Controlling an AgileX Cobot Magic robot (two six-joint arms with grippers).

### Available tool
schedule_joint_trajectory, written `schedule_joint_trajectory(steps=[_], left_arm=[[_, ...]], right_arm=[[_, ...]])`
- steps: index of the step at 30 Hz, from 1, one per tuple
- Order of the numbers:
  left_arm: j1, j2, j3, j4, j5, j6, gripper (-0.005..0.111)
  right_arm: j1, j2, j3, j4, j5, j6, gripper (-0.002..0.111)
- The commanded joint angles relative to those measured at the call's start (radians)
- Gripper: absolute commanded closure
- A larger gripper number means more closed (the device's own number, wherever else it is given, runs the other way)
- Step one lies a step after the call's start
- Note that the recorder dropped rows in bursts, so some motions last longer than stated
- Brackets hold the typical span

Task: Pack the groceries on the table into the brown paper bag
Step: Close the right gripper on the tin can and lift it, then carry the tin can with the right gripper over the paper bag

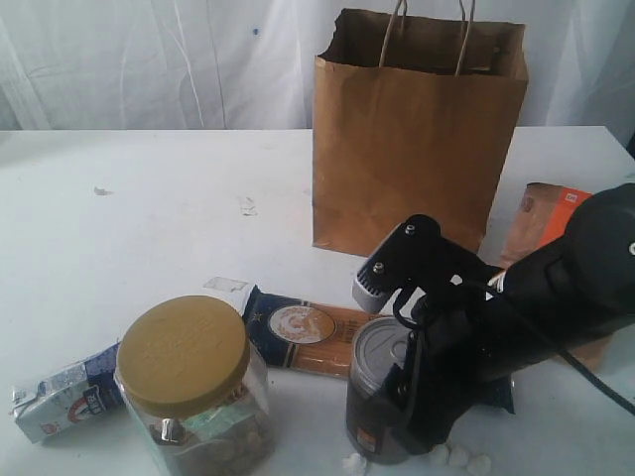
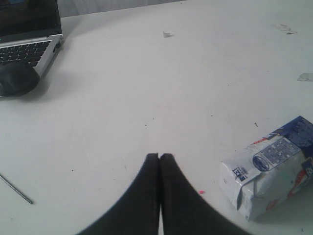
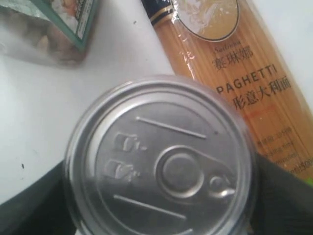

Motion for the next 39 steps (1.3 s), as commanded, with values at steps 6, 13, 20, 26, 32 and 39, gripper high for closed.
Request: schedule_joint_trajectory(steps=[6, 13, 20, 26, 32, 39], left_arm=[[-0.006, -0.005, 0.004, -0.009, -0.001, -0.004, 0.107], [-0.006, -0.005, 0.004, -0.009, -0.001, -0.004, 0.107], [-0.006, -0.005, 0.004, -0.009, -0.001, -0.004, 0.107], [-0.006, -0.005, 0.004, -0.009, -0.001, -0.004, 0.107], [-0.006, -0.005, 0.004, -0.009, -0.001, -0.004, 0.107], [-0.006, -0.005, 0.004, -0.009, -0.001, -0.004, 0.107]], right_arm=[[0.001, -0.22, -0.031, 0.0, 0.049, 0.052, 0.047], [0.001, -0.47, -0.091, -0.168, 0.095, 0.365, 0.047], [-0.001, -0.481, -0.385, -0.803, 0.251, 1.03, 0.051], [-0.001, -0.333, -0.684, -0.988, 0.312, 1.06, 0.058], [-0.024, -0.119, -0.934, -1.088, 0.332, 1.056, 0.059], [-0.158, 0.09, -1.121, -0.974, 0.354, 1.037, 0.059]])
